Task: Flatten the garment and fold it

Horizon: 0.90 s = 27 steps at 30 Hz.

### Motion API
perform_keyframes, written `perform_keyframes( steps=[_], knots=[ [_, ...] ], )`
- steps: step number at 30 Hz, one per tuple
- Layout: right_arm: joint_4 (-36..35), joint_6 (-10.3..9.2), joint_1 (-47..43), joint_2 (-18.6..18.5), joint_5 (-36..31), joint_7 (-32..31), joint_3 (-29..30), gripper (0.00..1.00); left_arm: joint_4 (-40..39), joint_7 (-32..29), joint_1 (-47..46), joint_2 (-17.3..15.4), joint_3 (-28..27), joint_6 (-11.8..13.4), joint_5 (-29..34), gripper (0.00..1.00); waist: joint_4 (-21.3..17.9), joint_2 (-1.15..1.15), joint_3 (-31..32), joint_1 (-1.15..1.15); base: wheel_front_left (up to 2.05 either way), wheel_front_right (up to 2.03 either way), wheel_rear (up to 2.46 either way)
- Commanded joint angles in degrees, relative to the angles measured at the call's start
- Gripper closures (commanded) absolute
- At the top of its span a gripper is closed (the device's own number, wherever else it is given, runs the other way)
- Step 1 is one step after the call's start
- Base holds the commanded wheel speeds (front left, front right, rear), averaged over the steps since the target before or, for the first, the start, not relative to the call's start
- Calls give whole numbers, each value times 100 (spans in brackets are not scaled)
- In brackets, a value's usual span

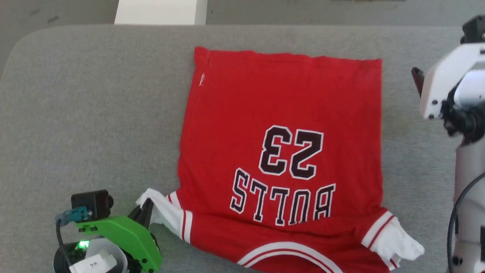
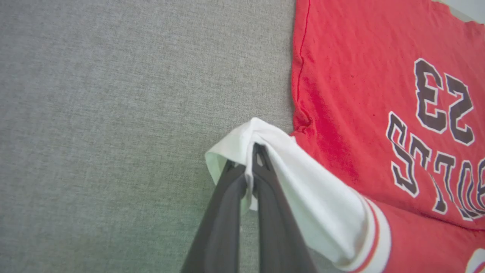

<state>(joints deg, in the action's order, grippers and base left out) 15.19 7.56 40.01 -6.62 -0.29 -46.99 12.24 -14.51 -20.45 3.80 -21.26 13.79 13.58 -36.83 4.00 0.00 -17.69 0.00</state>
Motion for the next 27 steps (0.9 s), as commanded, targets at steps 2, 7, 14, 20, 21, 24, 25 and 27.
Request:
perform_keyframes(
  steps=[2,7,14,20,21,24,25,27],
  knots=[
    [379,-8,404,-79,-270,-98,-58,0,-119,32,-142,-10,15,-54,3,100,429,0,-587,0,0,0,0],
    [1010,-8,936,-238,-736,-255,-201,0,-220,37,-202,68,123,-128,-53,100,640,0,-887,0,0,0,0],
    [1572,-8,1108,-318,-977,-157,-450,0,-160,96,-278,119,154,-192,-109,100,744,0,-1016,0,0,0,0],
    [1894,-8,1120,-431,-870,-194,-632,100,-29,115,-279,72,146,-225,-116,100,603,0,-766,0,0,0,0],
    [1856,-8,1130,-455,-765,-151,-624,100,5,106,-277,62,154,-233,-118,100,556,0,-686,0,0,0,0],
    [1622,-8,1097,-541,-437,71,-626,100,86,89,-281,47,176,-252,-126,100,430,0,-476,0,0,0,0],
    [1477,-8,1038,-604,-295,191,-637,100,121,86,-288,52,189,-259,-129,100,375,0,-375,0,0,0,0],
    [1149,-8,837,-724,-2,319,-688,100,186,72,-292,52,208,-260,-132,100,263,0,-204,0,0,0,0]
  ],
)
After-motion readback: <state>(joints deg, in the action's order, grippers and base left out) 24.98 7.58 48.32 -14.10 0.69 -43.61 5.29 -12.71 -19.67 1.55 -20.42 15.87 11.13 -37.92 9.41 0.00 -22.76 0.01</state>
